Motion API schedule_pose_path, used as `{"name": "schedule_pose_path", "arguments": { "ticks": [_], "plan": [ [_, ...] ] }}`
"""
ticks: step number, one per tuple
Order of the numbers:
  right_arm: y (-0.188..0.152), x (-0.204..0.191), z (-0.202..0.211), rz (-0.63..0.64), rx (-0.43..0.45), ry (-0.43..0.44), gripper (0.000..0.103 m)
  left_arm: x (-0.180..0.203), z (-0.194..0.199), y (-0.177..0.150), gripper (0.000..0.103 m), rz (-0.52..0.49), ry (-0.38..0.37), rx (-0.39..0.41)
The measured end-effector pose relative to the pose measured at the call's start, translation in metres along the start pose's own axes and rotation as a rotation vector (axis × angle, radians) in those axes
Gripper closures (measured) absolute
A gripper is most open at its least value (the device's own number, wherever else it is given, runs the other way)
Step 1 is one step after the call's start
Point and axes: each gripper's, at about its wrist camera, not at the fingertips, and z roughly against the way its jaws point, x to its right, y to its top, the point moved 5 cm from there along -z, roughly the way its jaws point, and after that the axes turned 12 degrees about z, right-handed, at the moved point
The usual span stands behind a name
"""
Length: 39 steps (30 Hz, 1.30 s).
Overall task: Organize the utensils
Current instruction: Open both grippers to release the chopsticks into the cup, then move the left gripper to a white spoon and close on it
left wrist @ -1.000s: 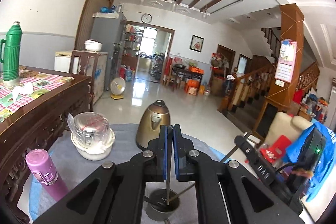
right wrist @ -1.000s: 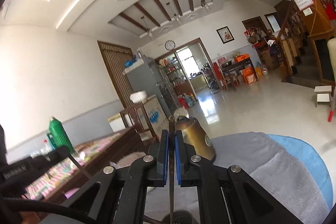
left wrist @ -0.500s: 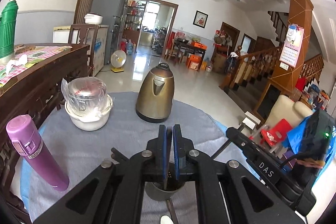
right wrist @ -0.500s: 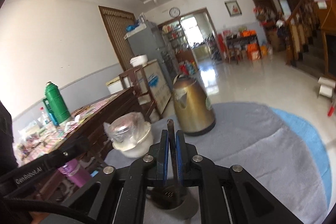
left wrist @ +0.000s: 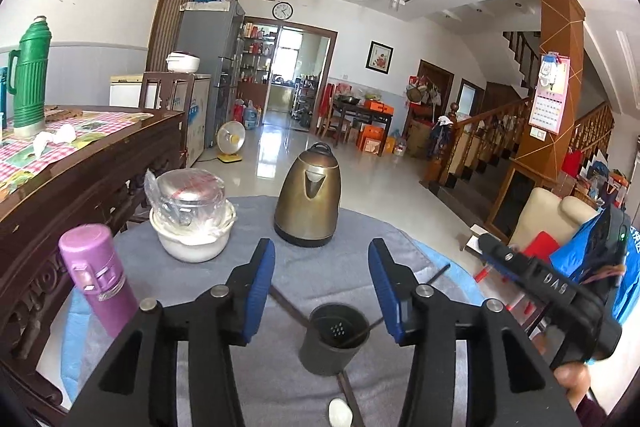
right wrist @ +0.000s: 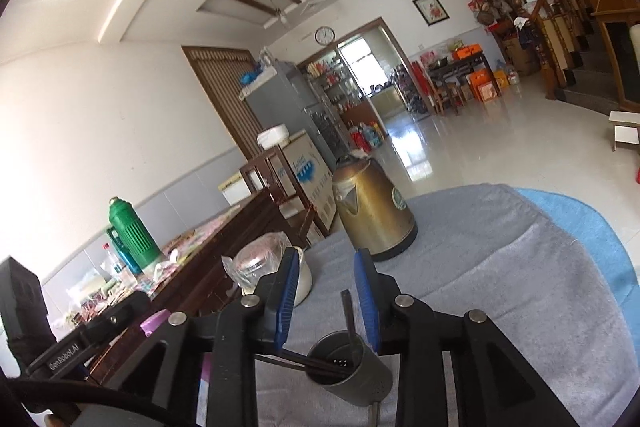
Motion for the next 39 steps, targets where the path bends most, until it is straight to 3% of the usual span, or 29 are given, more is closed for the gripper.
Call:
{"name": "schedule_pose_path", "arguments": {
  "ticks": [6,17,21,28,39],
  "plan": [
    [-0.027,0.006,0.018,0.034,-0.067,0.029,0.072,-0.012,0.007,-0.039,0.044,-0.004,-0.011,-0.089],
    [-0.145,0.052,0.013,-0.029,-0.258,0.044,0.072,-0.037,-0.046,-0.184,0.044,0.045,0.035,-0.539],
    [-0.171,0.069,0.013,-0.076,-0.276,0.046,0.072,-0.033,-0.056,-0.216,0.044,0.048,0.054,-0.638],
    [-0.184,0.091,0.007,-0.159,-0.259,0.064,0.072,-0.023,-0.072,-0.235,0.045,0.004,0.107,-0.705],
    [-0.189,0.098,-0.006,-0.217,-0.262,0.097,0.070,-0.014,-0.105,-0.239,0.075,-0.031,0.157,-0.777]
  ]
}}
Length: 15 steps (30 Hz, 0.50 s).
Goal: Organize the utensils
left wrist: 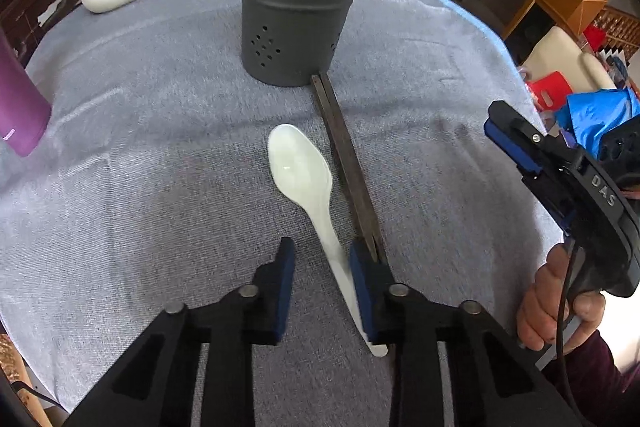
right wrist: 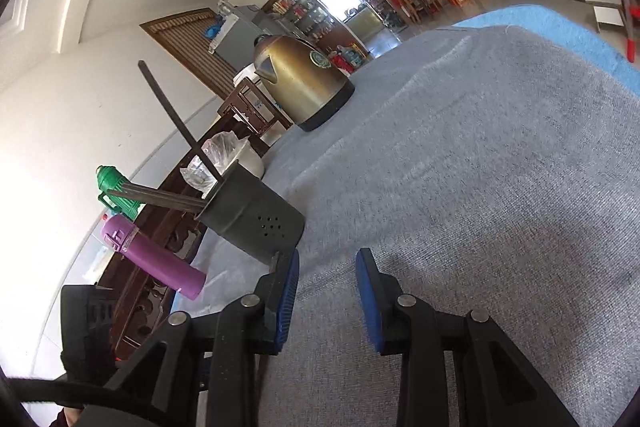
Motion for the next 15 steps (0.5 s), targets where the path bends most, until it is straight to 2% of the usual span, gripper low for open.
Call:
{"name": "schedule_pose_path", "arguments": {
  "ticks": [4,6,7,11,15],
  "plan": [
    [0.000,-0.001,-0.003,0.007,-0.010,0.011,0.070,0.003,-0.003,0.002,0.076,-0.014,0.022,-0.012],
    [0.000,-0.002,-0.005,0.005,-0.015,0.009,0.070,0.003,-0.003,0.004,0.082,-0.013,0.023,-0.014],
    [0.000,-0.002,-0.006,0.001,-0.019,0.013,0.070,0.004,-0.004,0.006,0.089,-0.014,0.022,-0.016],
    [-0.001,0.001,-0.007,-0.012,-0.023,0.013,0.070,0.001,-0.001,0.008,0.094,-0.011,0.013,-0.006],
    [-0.001,0.001,-0.008,-0.011,-0.024,0.004,0.070,0.001,0.017,0.008,0.095,-0.002,-0.024,0.042]
  ]
}}
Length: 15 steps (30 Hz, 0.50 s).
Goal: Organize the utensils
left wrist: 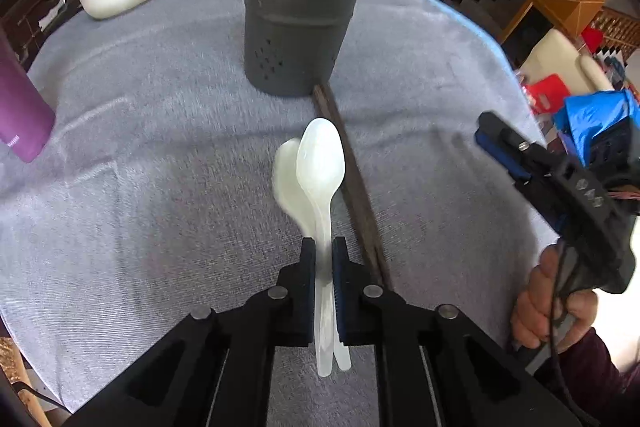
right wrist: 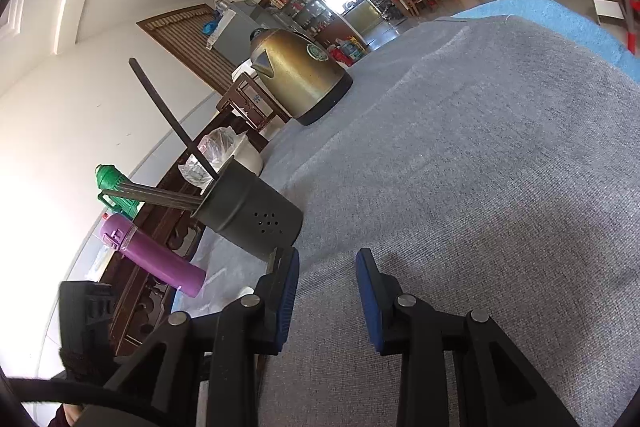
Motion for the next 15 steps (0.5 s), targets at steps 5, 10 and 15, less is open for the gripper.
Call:
{"name": "schedule_pose_path", "arguments": {
  "ticks": [5,10,15],
  "plan": [
    [0.000,0.000,0.000,0.006,-0.001,-0.014,0.070,0.002,0.045,0.006,0.095,0.006,-0.041,0.081],
    [-0.001,0.003,0.000,-0.010,-0.004,-0.011,0.070,0.000,0.092,0.016,0.095,0.004,-0.050,0.169],
    [0.000,0.004,0.000,-0.014,-0.004,-0.014,0.070,-0.021,0.092,0.014,0.095,0.026,0.012,0.173]
  ]
}}
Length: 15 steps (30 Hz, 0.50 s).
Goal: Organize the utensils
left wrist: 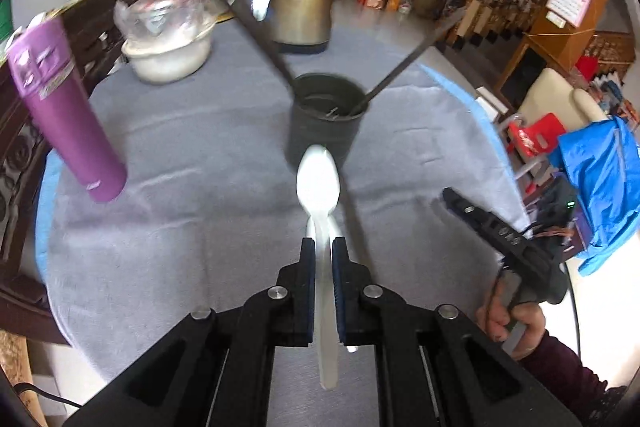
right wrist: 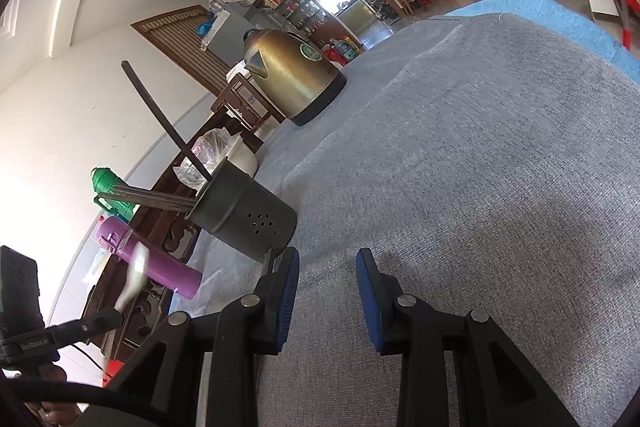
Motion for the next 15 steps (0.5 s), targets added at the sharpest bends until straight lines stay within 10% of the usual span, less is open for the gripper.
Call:
{"name": "schedule_pose_path", "arguments": {
  "ticks": [9,15],
  "plan": [
    [0.000,0.000,0.000,0.000,-0.004,-0.001,0.070,-0.042,-0.042,-0.025,0.094,0.137,0.072,-0.143],
    [-0.002,-0.004,-0.001,0.018,-0.017,0.011,0.070,-0.058,-0.046,-0.024,0.074,0.133,0.130,-0.123]
  ]
}}
